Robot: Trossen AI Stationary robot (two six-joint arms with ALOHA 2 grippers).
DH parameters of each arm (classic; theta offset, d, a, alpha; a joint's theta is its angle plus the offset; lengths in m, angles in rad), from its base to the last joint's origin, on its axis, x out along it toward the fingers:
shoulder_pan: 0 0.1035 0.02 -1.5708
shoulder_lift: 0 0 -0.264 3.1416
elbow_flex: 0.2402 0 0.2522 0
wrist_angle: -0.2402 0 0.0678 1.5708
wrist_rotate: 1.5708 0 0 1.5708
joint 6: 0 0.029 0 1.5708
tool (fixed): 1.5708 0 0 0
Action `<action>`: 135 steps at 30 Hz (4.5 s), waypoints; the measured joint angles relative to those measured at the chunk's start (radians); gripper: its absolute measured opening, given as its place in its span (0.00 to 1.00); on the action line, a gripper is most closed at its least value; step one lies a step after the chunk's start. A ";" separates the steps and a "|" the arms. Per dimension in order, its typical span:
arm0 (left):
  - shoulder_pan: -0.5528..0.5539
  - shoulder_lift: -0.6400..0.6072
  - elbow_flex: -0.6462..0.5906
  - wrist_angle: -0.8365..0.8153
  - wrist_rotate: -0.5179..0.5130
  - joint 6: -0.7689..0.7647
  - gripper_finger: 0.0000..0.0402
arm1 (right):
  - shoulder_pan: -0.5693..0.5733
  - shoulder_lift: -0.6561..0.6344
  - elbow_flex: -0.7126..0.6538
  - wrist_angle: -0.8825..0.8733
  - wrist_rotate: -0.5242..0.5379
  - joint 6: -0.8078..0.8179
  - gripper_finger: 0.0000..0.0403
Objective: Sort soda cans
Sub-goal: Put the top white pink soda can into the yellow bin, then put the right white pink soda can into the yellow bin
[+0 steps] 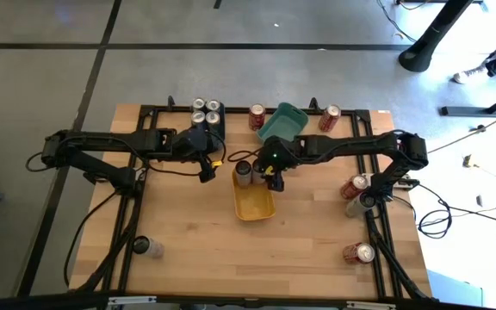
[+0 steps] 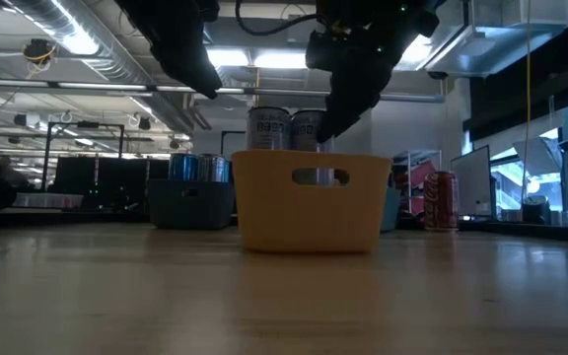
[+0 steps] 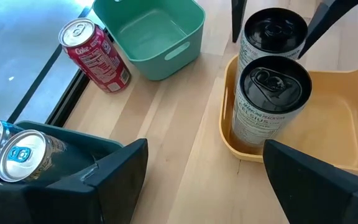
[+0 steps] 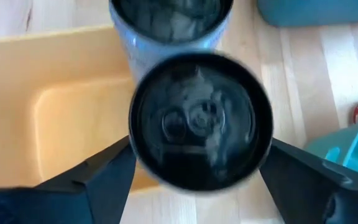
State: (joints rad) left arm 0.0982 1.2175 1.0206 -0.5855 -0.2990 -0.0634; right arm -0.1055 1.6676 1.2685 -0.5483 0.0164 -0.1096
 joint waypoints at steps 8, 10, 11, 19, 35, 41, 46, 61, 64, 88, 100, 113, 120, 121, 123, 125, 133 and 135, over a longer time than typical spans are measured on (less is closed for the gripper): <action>0.000 0.000 0.000 -0.002 0.000 -0.003 0.76 | 0.001 -0.012 0.198 -0.354 -0.007 0.028 0.80; 0.000 0.000 0.000 -0.002 0.002 -0.004 0.76 | 0.002 -0.021 0.240 -0.471 -0.009 0.069 0.80; 0.000 0.000 0.000 -0.002 0.003 -0.005 0.76 | 0.005 -0.033 0.249 -0.514 -0.016 0.093 0.80; 0.000 0.000 0.000 0.000 0.004 -0.014 0.76 | 0.093 -0.206 0.169 -0.702 0.054 0.342 0.80; 0.000 0.000 0.000 -0.001 0.004 -0.070 0.76 | 0.284 -0.611 -0.081 -0.928 0.085 0.839 0.80; 0.000 0.000 0.000 0.002 0.004 -0.078 0.76 | 0.364 -0.659 -0.106 -1.018 0.077 0.918 0.80; 0.000 0.000 0.000 0.003 0.004 -0.086 0.76 | 0.406 -0.665 -0.146 -1.023 0.038 0.947 0.80; 0.000 0.000 0.000 0.002 0.004 -0.094 0.76 | 0.507 -0.664 -0.285 -1.021 -0.054 1.075 0.80; 0.000 0.000 0.000 0.003 0.004 -0.094 0.76 | 0.507 -0.664 -0.298 -1.022 -0.063 1.078 0.80; 0.000 0.000 0.000 0.002 0.003 -0.119 0.76 | 0.506 -0.664 -0.379 -1.003 -0.176 1.105 0.73; 0.000 0.000 0.000 0.004 0.003 -0.121 0.76 | 0.504 -0.664 -0.376 -0.991 -0.185 1.107 0.60; -0.001 0.000 0.000 0.005 0.003 -0.148 0.76 | 0.504 -0.663 -0.265 -0.887 -0.105 1.120 0.60; -0.044 0.000 0.000 0.055 0.004 -0.145 0.76 | 0.504 -0.663 -0.213 -0.746 0.038 1.040 0.60; -0.054 0.000 0.000 0.067 0.006 -0.143 0.76 | 0.504 -0.663 -0.213 -0.722 0.061 1.017 0.60; -0.074 0.000 0.000 0.090 0.016 -0.140 0.76 | 0.504 -0.663 -0.213 -0.659 0.091 0.975 0.60; -0.094 0.000 0.000 0.112 0.025 -0.141 0.76 | 0.504 -0.663 -0.213 -0.587 0.122 0.930 0.60; -0.159 0.004 0.000 0.247 0.029 -0.154 0.76 | 0.504 -0.620 -0.213 -0.219 0.304 0.639 0.60; -0.168 0.012 0.000 0.305 0.030 -0.161 0.74 | 0.504 -0.585 -0.217 -0.117 0.331 0.547 0.60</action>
State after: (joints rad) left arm -0.0700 1.2293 1.0203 -0.2805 -0.2694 -0.2248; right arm 0.3987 1.0827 1.0519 -0.6658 0.3474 0.4376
